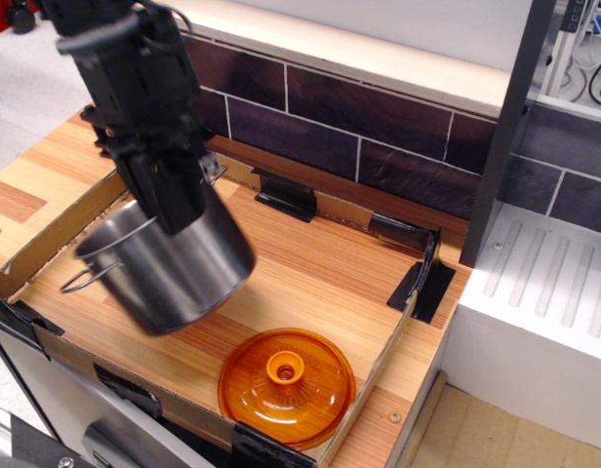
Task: Topple metal pot
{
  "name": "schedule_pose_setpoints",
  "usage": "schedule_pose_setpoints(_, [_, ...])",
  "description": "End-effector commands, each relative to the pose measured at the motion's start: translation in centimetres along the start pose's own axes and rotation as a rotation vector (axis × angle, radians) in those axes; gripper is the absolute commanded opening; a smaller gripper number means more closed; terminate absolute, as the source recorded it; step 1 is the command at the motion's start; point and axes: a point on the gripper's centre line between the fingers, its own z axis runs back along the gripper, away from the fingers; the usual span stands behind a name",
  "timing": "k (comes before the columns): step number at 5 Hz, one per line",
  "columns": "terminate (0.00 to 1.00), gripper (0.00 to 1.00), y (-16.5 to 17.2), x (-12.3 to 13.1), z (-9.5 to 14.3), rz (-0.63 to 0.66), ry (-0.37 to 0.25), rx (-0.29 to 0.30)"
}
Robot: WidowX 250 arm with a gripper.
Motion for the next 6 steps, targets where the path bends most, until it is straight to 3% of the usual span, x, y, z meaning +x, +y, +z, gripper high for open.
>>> schedule_pose_setpoints(1, [0.0, 0.0, -0.2, 1.6, 2.0, -0.079, 0.031, -0.257])
schedule_pose_setpoints(2, [0.0, 0.0, 0.2, 2.3, 1.8, -0.169, 0.165, -0.456])
schedule_pose_setpoints(3, [0.0, 0.0, 1.4, 2.8, 1.1, -0.167, 0.161, -0.433])
schedule_pose_setpoints(5, [0.0, 0.0, 1.9, 2.2, -1.2, -0.162, 0.247, -0.463])
schedule_pose_setpoints(6, [0.0, 0.0, 2.2, 2.1, -2.3, -0.164, 0.319, -0.515])
